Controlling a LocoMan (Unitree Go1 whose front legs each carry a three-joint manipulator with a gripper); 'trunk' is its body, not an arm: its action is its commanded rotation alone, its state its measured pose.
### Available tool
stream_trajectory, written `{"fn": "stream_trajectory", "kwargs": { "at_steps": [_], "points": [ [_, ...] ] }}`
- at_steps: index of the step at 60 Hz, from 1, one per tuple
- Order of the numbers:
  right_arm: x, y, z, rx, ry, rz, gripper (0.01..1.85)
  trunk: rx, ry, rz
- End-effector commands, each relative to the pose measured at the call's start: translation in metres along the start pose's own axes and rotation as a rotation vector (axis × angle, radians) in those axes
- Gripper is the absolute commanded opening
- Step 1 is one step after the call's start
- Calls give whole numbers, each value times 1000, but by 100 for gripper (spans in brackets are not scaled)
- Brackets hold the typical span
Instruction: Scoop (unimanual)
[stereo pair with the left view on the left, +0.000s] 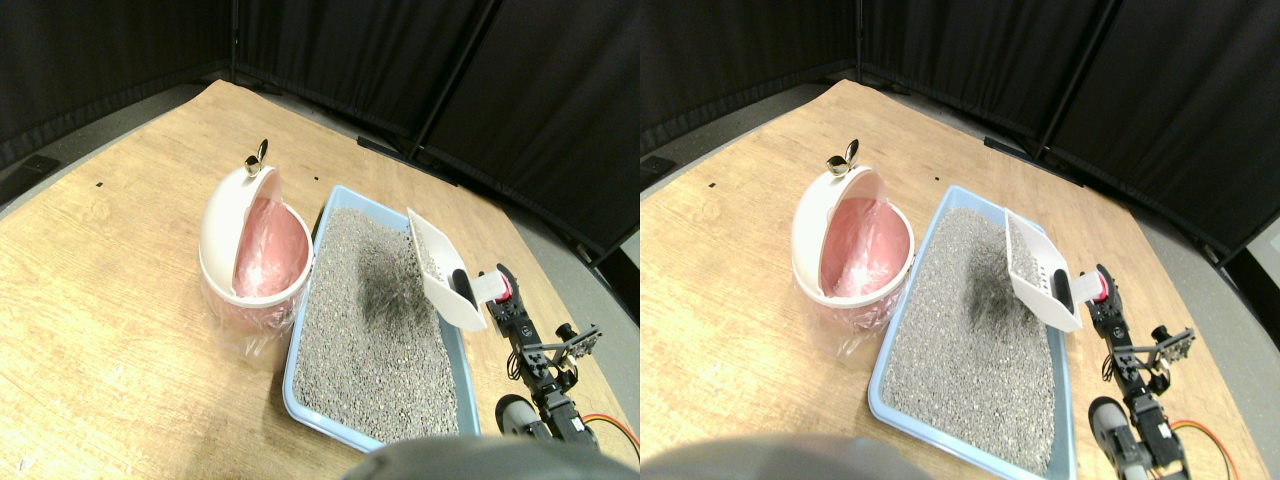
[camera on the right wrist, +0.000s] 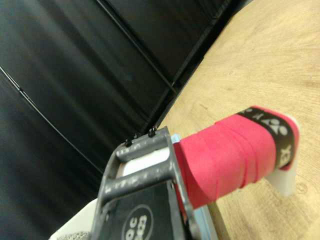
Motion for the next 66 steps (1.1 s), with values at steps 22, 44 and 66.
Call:
{"fn": "stream_trajectory", "kwargs": {
  "at_steps": [22,44,66],
  "points": [
    [6,15,-3,131,-3,14,6,-8,-26,7],
    [9,21,-7,195,3,3,6,-11,-24,14],
    [15,29,-5,317,26,-4,6,-19,-28,26]
  ]
}}
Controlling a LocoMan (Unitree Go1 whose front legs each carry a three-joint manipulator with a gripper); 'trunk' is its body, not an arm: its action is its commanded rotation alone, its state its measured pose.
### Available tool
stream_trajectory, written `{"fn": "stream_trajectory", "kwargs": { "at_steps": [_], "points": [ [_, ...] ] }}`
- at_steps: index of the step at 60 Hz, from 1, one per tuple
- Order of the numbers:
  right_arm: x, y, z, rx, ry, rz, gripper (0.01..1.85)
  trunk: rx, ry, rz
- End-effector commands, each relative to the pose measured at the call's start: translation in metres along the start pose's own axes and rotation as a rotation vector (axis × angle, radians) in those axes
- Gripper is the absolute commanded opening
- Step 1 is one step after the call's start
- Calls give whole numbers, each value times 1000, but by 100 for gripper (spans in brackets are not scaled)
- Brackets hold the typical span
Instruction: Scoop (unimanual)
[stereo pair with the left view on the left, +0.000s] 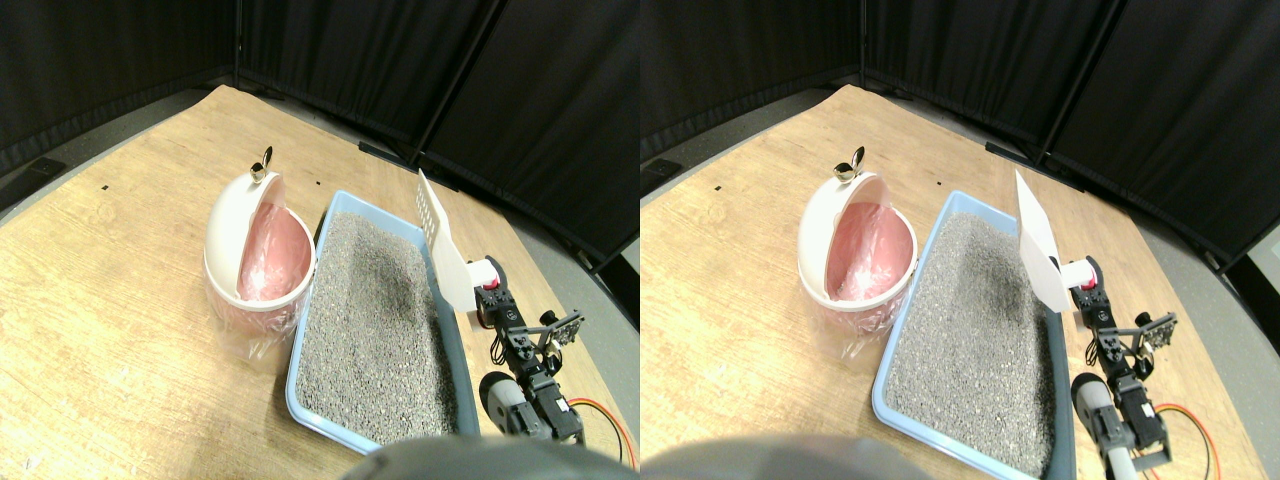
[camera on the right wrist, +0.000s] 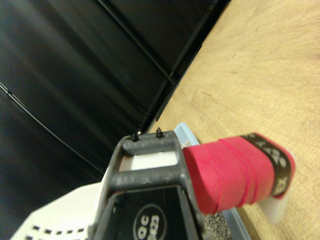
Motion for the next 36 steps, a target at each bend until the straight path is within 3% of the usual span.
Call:
{"fn": "stream_trajectory", "kwargs": {
  "at_steps": [1,20,25,27,36],
  "points": [
    [2,10,5,57,-19,54,6,-11,-15,15],
    [4,18,4,-188,-22,106,6,-22,-13,34],
    [4,22,5,-261,-38,151,6,-28,-11,45],
    [5,26,7,-357,-55,199,6,-29,-11,47],
    [7,41,13,-512,-73,239,6,-40,-14,61]
  ]
}}
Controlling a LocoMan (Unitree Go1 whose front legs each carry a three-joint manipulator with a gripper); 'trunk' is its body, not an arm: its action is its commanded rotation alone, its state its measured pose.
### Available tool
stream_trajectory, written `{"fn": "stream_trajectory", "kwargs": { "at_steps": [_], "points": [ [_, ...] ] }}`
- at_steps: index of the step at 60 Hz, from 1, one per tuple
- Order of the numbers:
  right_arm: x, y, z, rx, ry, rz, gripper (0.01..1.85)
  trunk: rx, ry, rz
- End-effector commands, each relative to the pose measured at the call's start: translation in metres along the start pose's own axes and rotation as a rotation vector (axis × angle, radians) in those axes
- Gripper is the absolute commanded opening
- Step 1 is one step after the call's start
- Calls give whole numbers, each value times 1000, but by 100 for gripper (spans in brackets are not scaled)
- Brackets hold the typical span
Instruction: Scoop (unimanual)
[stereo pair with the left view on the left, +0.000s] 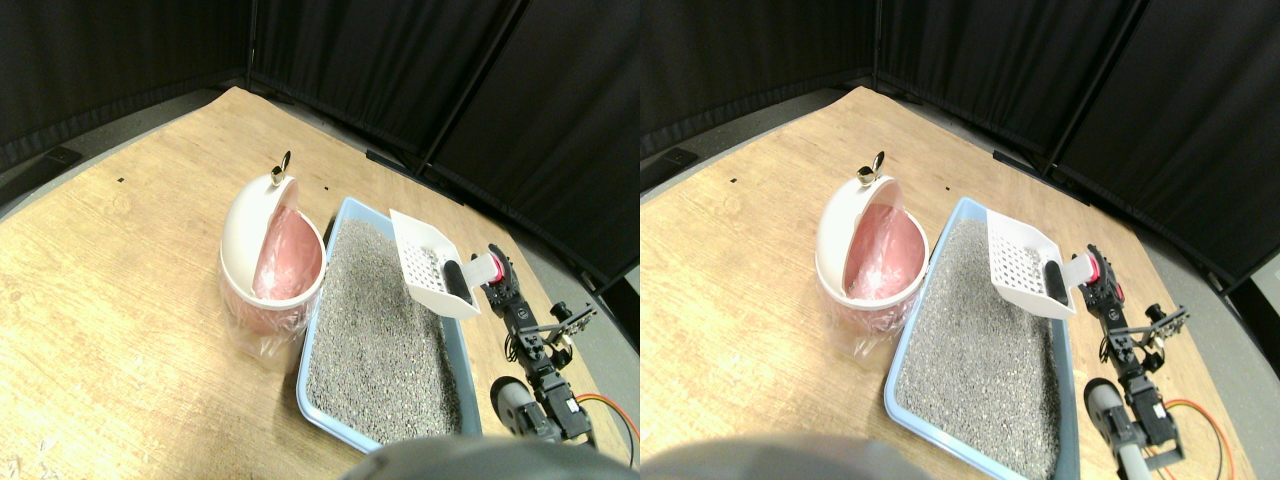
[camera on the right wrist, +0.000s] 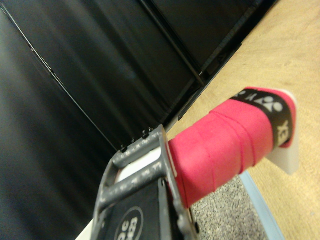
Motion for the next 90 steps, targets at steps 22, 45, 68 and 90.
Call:
{"fn": "stream_trajectory", "kwargs": {
  "at_steps": [22,45,68,90],
  "points": [
    [15,33,26,-259,-7,88,6,-31,-10,71],
    [23,58,16,-338,63,150,6,-64,-21,128],
    [28,76,1,-317,116,164,6,-90,-30,174],
    [35,90,-13,-346,173,210,6,-110,-30,214]
  ]
}}
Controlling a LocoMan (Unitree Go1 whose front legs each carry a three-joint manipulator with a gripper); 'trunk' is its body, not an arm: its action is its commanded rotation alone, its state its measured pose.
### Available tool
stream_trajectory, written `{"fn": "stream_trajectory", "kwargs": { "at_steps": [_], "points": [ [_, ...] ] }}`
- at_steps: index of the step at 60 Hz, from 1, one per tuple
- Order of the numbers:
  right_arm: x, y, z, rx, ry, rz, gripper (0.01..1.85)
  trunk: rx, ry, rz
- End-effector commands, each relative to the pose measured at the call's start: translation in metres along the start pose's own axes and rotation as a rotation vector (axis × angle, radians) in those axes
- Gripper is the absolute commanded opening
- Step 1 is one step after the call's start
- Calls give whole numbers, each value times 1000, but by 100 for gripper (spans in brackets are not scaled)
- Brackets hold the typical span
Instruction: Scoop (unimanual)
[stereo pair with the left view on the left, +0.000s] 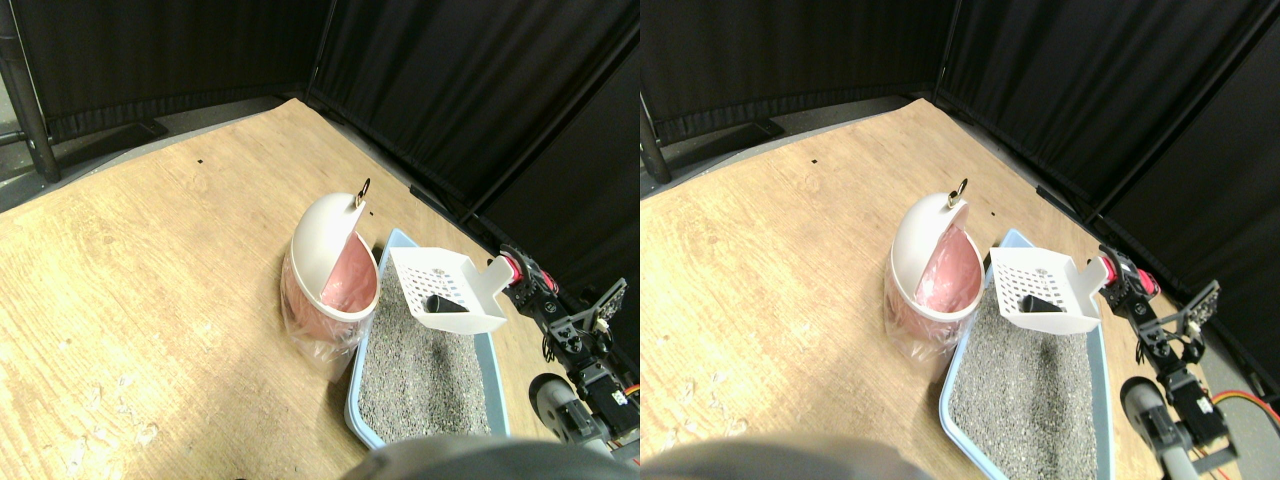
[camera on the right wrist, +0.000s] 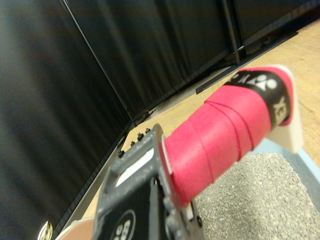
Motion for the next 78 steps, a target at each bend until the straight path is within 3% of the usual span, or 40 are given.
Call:
{"fn": "stream_trajectory", "kwargs": {
  "at_steps": [1,25,35,44,48,56,78],
  "points": [
    [2,7,9,1,-59,27,6,-13,4,28],
    [16,23,13,-115,-9,63,6,-34,0,47],
    [25,28,16,-173,5,119,6,-42,-6,58],
    [28,36,18,-335,-9,158,6,-48,-7,62],
    [26,39,21,-386,-14,157,6,-48,-7,62],
    [23,48,27,-491,-9,86,6,-47,-14,60],
    [23,52,42,-482,3,62,6,-48,-19,60]
  ]
}}
